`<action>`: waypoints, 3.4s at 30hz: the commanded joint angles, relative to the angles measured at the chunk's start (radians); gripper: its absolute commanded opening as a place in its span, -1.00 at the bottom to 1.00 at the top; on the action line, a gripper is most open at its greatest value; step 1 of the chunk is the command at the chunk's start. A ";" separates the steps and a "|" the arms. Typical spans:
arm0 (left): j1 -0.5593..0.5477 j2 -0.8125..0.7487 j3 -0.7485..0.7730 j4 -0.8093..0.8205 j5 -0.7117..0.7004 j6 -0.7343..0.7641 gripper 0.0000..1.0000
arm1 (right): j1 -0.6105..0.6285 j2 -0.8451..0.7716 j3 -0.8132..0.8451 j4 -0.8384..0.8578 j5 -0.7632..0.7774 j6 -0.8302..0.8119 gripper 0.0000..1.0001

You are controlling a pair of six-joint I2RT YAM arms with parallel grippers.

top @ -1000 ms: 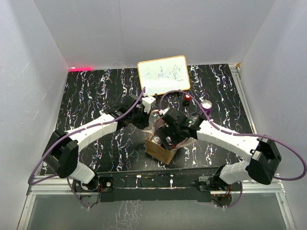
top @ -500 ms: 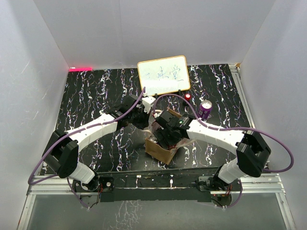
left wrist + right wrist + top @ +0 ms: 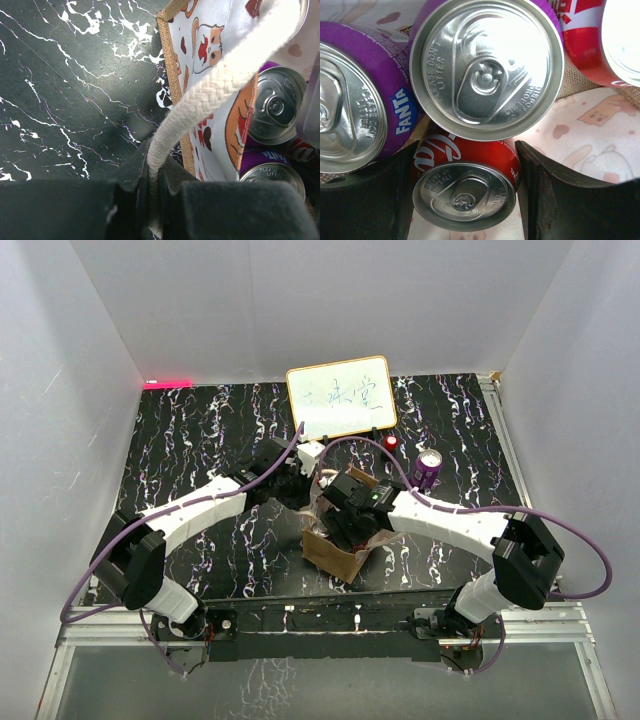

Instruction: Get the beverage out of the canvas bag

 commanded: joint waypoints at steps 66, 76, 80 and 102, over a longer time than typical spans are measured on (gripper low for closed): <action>-0.012 -0.028 0.030 -0.024 0.017 0.007 -1.00 | -0.608 -0.417 0.073 0.062 0.431 0.201 -0.85; -0.013 -0.025 0.030 -0.024 0.017 0.005 -1.00 | -0.909 -0.291 0.087 0.118 0.251 0.261 -0.85; -0.014 -0.023 0.030 -0.022 0.017 0.004 -1.00 | -0.968 -0.213 0.071 0.173 0.222 0.319 -0.84; -0.019 -0.024 0.032 -0.023 0.028 0.002 -1.00 | -1.037 0.169 0.224 0.173 0.102 0.295 -0.79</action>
